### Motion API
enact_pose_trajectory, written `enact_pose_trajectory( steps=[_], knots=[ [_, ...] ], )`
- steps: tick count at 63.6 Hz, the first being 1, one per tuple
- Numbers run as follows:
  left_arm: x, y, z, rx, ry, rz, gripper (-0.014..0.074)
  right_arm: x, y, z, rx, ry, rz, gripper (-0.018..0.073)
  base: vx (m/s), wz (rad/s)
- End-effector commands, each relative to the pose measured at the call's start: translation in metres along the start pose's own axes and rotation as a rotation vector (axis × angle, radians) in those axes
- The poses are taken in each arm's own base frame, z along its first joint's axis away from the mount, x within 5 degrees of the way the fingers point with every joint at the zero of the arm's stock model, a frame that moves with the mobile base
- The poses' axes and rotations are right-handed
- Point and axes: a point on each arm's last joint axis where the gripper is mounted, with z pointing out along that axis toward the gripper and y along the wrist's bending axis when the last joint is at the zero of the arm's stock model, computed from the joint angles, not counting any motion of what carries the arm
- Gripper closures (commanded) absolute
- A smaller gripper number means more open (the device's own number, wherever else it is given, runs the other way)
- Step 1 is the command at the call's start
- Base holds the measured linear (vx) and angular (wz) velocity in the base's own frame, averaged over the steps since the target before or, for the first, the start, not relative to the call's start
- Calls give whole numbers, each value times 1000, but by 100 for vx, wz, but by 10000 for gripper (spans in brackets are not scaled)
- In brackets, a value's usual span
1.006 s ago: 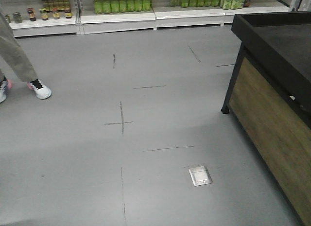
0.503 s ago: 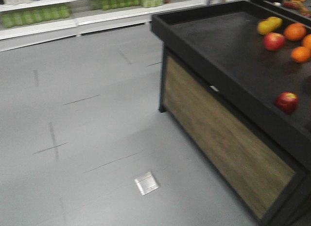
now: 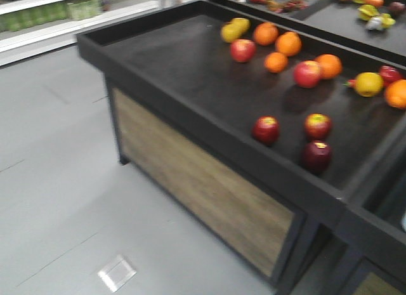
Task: Pick three apples into basket with both arms
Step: 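Turn the base and drive up to the table holding the light-blue basket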
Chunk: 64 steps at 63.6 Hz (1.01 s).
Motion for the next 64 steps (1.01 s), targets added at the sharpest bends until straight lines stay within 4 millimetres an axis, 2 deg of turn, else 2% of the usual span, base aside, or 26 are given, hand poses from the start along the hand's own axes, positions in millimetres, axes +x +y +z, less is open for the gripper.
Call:
enact_pose_trajectory(
  steps=[1, 64],
  knots=[
    [-17, 0, -3, 1, -113, -9, 603, -6, 0, -1, 1, -81, -5, 568, 19, -71],
    [-17, 0, -3, 1, -113, -9, 603, -6, 0, -1, 1, -81, -5, 568, 17, -65]
  ],
)
